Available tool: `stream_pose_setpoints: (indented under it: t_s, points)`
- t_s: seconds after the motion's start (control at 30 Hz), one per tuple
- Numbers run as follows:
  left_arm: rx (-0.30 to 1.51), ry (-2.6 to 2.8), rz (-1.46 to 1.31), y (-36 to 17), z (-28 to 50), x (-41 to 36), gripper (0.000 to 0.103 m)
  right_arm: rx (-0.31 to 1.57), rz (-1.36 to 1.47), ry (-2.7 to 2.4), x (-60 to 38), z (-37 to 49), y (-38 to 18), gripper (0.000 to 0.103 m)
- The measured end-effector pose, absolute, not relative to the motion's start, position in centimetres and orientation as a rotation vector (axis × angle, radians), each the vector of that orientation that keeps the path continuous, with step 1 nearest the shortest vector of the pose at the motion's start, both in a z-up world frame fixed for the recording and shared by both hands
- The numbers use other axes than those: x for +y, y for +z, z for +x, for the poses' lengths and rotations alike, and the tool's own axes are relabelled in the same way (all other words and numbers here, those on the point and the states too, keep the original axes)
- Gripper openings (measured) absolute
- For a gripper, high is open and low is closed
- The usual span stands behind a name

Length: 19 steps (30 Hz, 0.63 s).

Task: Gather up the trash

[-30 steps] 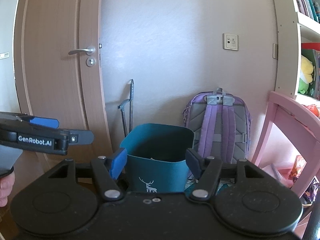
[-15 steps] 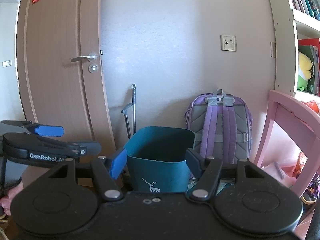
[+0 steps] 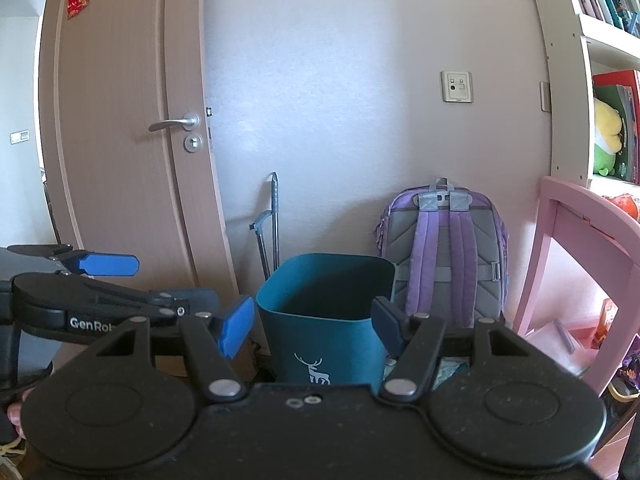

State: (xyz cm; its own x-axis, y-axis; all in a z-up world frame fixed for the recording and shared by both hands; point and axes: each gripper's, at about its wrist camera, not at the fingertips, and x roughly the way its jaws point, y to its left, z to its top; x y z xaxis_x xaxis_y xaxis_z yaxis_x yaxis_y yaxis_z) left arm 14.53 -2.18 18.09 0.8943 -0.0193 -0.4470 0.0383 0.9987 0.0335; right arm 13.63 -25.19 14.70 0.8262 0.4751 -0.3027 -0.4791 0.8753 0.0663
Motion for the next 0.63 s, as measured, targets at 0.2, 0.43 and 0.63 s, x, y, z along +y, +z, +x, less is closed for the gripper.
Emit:
stream_pose_setpoints:
  t_s: [0.2, 0.43, 0.63]
  points:
    - [0.452, 0.006, 0.036, 18.1, 14.1, -1.6, 0.103, 0.319, -0.018, 0.509, -25.1, 13.8, 14.7, 0.065]
    - [0.427, 0.001, 0.024, 17.9, 14.1, -1.0, 0.103, 0.322, -0.022, 0.506, -25.0, 13.9, 14.4, 0.065]
    - [0.422, -0.014, 0.007, 17.2, 14.9, -0.5, 0.103, 0.336, -0.027, 0.5, -24.8, 14.5, 13.8, 0.065]
